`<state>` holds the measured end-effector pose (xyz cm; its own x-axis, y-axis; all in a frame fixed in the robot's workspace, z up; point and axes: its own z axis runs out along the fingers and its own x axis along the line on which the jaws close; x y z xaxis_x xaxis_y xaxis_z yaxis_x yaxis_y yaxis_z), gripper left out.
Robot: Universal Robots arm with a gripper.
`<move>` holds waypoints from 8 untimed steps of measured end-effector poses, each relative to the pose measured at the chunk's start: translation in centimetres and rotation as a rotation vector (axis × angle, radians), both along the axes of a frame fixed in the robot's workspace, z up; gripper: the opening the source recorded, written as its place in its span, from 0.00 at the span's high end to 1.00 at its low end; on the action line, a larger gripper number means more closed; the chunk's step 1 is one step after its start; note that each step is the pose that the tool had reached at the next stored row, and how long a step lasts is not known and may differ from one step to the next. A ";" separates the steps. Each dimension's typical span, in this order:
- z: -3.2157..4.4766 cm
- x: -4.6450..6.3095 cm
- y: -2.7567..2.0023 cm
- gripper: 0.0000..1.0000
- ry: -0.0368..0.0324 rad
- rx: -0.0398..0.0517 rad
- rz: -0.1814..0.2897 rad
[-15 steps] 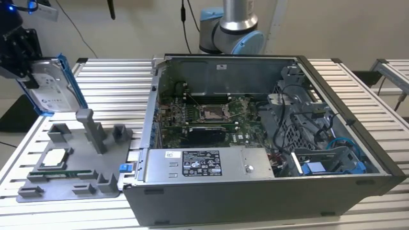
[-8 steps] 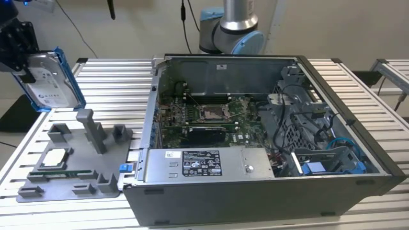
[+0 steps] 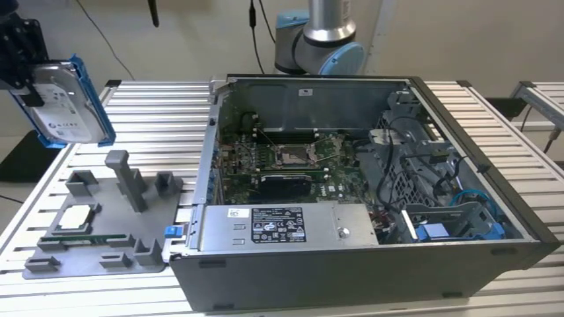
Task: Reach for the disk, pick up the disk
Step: 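Pick up the disk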
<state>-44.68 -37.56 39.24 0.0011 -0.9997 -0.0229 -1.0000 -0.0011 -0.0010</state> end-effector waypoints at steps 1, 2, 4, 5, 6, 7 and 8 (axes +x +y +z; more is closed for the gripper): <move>0.23 0.0 0.00 1.00 -0.0001 0.0001 0.000; 0.51 0.0 0.00 1.00 -0.0001 0.0001 0.000; 1.02 0.0 0.00 1.00 -0.0002 0.0001 0.000; 1.27 0.0 0.00 1.00 -0.0001 0.0001 0.000; 1.52 0.0 0.00 1.00 0.0000 0.0001 0.000; 1.74 0.0 0.00 1.00 -0.0001 0.0001 0.000; 1.98 0.0 0.00 1.00 -0.0001 0.0001 0.000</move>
<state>-44.68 -37.56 41.23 0.0011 -0.9997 -0.0230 -1.0000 -0.0011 -0.0011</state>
